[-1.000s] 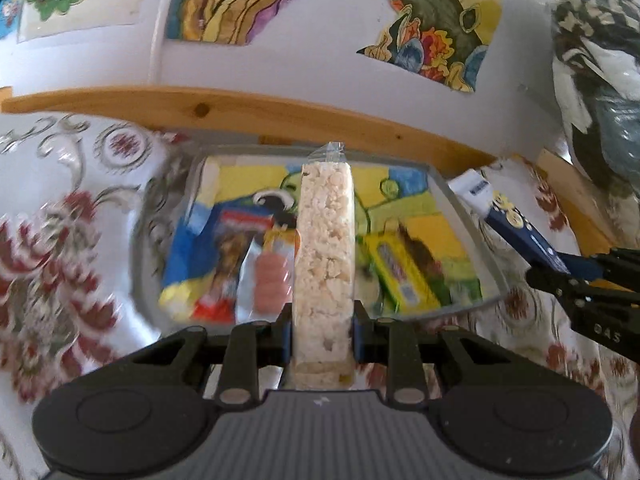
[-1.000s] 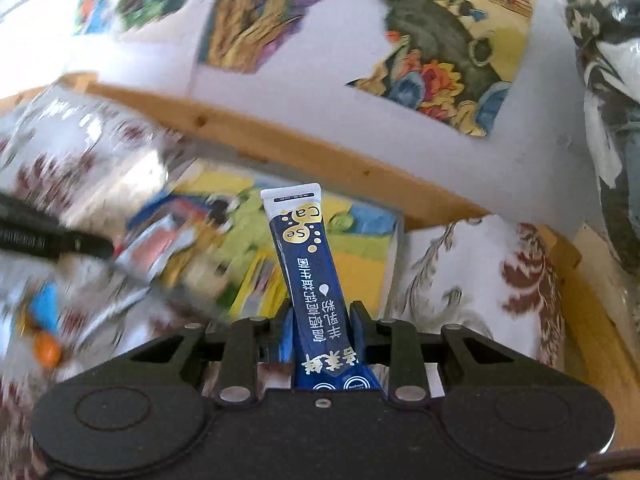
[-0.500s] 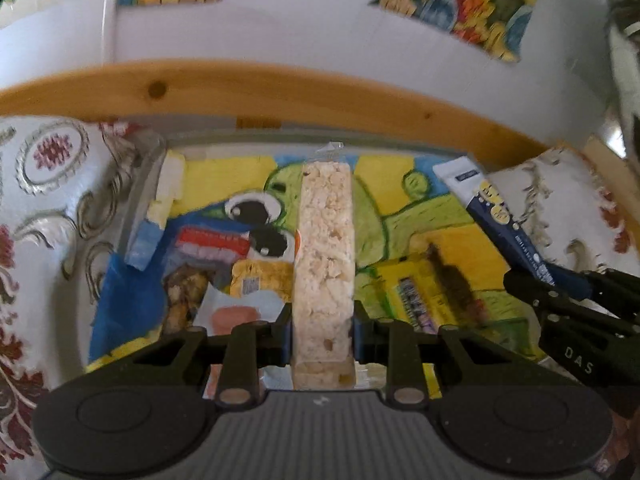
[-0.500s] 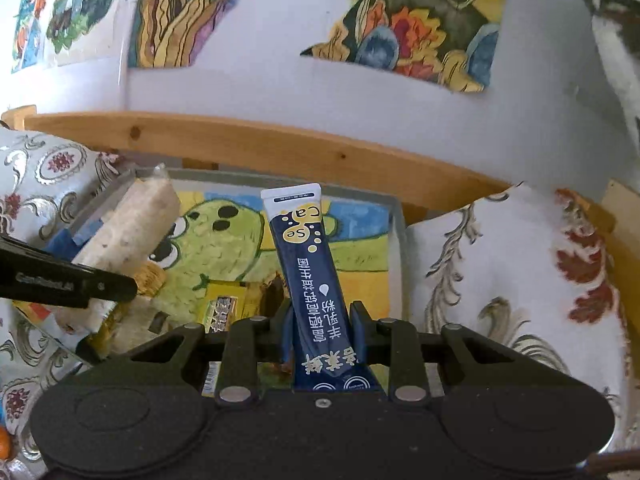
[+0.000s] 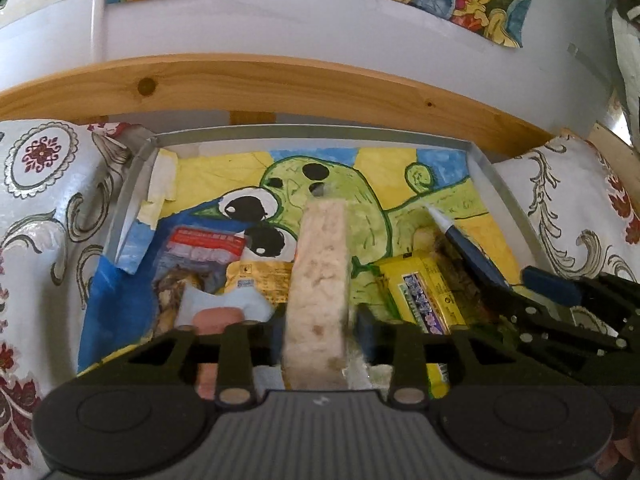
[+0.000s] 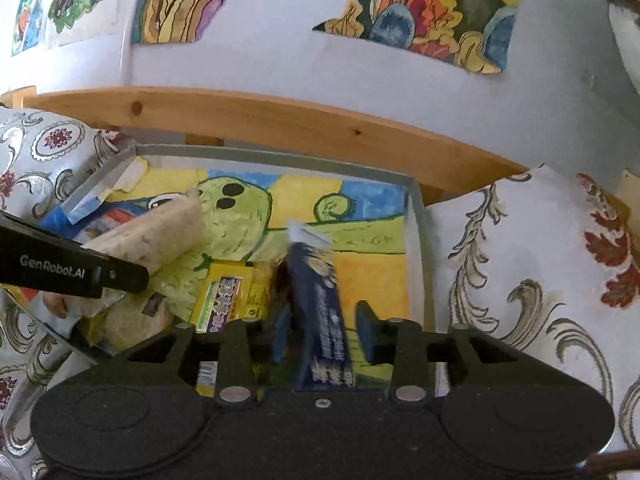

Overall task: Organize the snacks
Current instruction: 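Open both tools to drop the rice-cake bar and blue stick in the tray, then move both tools back over the orange and clear snack bag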

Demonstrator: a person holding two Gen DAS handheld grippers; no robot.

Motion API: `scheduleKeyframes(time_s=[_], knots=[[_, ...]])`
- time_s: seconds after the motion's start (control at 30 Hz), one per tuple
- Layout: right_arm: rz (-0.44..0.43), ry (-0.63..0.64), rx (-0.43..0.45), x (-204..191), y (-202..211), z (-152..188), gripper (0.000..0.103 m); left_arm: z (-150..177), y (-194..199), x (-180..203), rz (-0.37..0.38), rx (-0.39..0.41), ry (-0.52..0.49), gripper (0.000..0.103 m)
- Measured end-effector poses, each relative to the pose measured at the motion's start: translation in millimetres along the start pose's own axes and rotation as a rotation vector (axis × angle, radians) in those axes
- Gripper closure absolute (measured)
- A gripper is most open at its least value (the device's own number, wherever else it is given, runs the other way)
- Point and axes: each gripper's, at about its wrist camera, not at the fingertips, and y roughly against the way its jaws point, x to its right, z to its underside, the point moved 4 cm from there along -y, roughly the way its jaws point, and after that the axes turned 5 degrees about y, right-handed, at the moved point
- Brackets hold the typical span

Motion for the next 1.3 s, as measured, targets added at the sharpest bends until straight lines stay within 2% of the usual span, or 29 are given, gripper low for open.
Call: scheduleKeyframes(time_s=[0.3,0.47,0.57,0.87,1.1,1.3], knots=[[0.033,-0.027,0.086,8.5,26.9,-8.1,0.035,-8.1,25.9,-6.2,-0.038,0.094,0.019,0.021],[0.043,-0.057,0.125,11.8,46.5,-10.0,0.027,-9.1,44.5,-8.7,-0.043,0.136,0.038,0.011],[0.044,-0.08,0.14,13.0,59.6,-8.4,0.016,-7.2,58.3,-10.1,-0.073,0.176,0.038,0.001],[0.053,-0.133,0.182,2.2,101.7,5.5,0.001,16.9,95.2,-23.6,-0.134,0.225,0.04,0.001],[0.054,-0.143,0.212,-16.2,135.4,19.1,0.001,48.2,128.7,-43.8,-0.171,0.265,0.062,0.001],[0.049,-0.152,0.213,-31.3,158.6,30.9,0.001,77.0,153.0,-56.2,-0.246,0.291,0.082,0.0]])
